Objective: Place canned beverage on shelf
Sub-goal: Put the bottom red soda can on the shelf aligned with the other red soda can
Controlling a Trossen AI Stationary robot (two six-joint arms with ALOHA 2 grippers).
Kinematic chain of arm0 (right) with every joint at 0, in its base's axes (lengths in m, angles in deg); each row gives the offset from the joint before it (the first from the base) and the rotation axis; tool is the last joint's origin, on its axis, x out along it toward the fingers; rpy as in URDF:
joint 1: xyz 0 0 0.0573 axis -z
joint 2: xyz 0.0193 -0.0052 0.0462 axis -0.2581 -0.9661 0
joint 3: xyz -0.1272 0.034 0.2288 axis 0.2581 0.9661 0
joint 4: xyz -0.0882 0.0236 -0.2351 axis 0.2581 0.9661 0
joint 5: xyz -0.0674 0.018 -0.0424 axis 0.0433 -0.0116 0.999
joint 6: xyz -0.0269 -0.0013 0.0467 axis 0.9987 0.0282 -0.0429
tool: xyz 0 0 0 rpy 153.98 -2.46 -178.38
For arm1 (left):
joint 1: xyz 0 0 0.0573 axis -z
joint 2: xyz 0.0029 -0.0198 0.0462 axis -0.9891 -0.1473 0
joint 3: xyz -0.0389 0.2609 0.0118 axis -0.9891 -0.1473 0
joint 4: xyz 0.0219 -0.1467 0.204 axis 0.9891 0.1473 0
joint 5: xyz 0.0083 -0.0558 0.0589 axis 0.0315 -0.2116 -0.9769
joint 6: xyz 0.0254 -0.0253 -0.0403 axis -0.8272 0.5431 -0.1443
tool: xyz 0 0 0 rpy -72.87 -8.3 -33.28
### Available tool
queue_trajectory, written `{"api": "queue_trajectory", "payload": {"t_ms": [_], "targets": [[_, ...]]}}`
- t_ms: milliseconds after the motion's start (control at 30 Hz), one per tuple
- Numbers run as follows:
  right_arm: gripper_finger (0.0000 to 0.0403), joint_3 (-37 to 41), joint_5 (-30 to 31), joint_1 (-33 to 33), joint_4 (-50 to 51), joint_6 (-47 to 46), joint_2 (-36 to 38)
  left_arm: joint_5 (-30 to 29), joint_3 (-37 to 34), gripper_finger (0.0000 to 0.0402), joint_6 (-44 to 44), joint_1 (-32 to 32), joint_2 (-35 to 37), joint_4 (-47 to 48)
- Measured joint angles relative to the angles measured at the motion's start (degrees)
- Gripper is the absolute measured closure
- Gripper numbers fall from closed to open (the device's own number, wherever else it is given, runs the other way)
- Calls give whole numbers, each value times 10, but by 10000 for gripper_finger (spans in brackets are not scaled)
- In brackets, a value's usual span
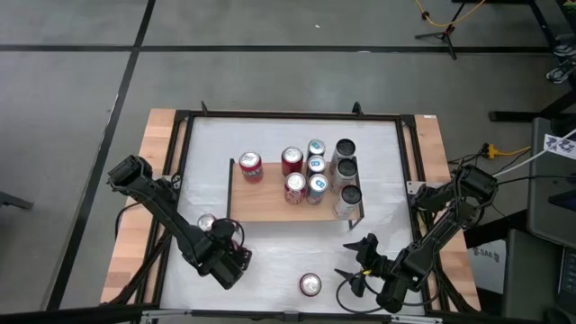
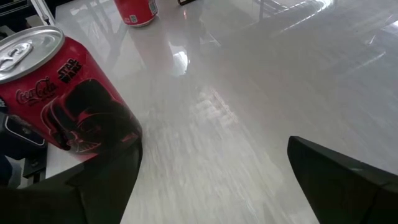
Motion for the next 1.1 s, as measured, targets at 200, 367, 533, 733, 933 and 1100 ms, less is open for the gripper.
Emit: {"api": "queue_trajectory", "payload": {"t_ms": [200,367,533,733,933,1100], "targets": [[10,0,0,0,0,0,0,29,0,12,11,0,0,-1],[10,0,0,0,0,4,0,29,0,11,-34,0,0,-2],[10,0,0,0,0,15,0,29,0,11,-77,0,0,-3],[10,0,0,0,0,15,0,27,0,11,-179,0,0,-3],[10,0,0,0,0,15,0,27,0,11,-293,0,1,-2],[10,0,0,0,0,15,0,27,1,11,-418,0,1,-2]]}}
